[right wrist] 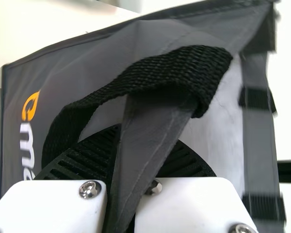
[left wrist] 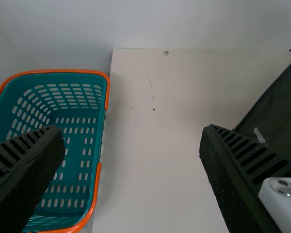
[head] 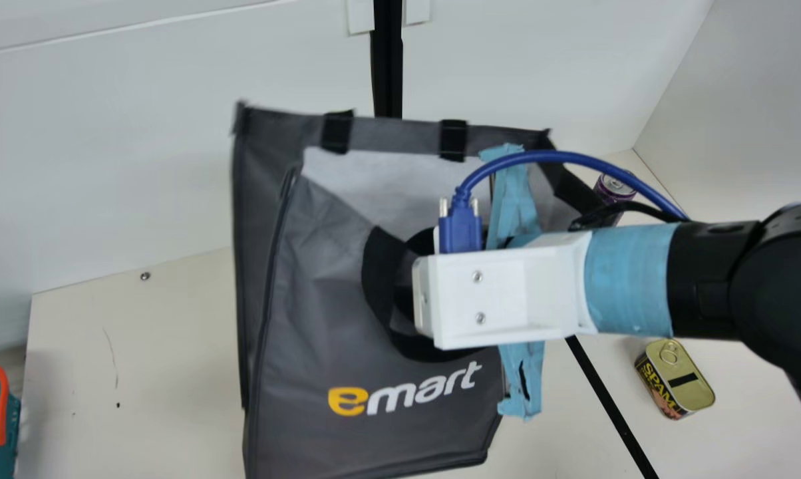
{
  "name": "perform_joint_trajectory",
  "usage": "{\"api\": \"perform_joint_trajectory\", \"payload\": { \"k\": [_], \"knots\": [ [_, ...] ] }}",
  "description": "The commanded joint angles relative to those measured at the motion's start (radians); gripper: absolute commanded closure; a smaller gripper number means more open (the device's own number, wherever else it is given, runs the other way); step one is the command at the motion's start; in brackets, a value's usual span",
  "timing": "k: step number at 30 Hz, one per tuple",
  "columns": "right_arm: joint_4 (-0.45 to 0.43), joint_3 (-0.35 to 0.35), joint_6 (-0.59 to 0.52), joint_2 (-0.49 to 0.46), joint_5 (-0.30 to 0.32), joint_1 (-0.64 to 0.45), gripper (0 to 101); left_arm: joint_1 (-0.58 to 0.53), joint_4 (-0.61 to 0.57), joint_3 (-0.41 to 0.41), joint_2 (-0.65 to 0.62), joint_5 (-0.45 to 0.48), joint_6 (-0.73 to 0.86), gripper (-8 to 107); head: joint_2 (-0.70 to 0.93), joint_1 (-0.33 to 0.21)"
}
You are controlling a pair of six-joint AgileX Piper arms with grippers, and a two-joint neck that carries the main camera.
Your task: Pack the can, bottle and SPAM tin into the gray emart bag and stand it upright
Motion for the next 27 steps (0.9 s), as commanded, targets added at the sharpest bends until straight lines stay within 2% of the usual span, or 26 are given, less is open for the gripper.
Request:
{"api": "perform_joint_trajectory", "payload": {
  "k": [1,18,27],
  "knots": [
    [-0.003,0.011,0.013,-0.004,0.001,0.013,101,0.000,0.000,0.000,0.000,0.000,0.000,9,-0.001,-0.023],
    [-0.032,0.084,0.126,-0.052,0.001,0.120,101,0.000,0.000,0.000,0.000,0.000,0.000,9,-0.001,-0.023],
    [-0.070,0.116,0.201,-0.089,0.001,0.184,71,0.000,0.000,0.000,0.000,0.000,0.000,9,-0.001,-0.023]
  ]
}}
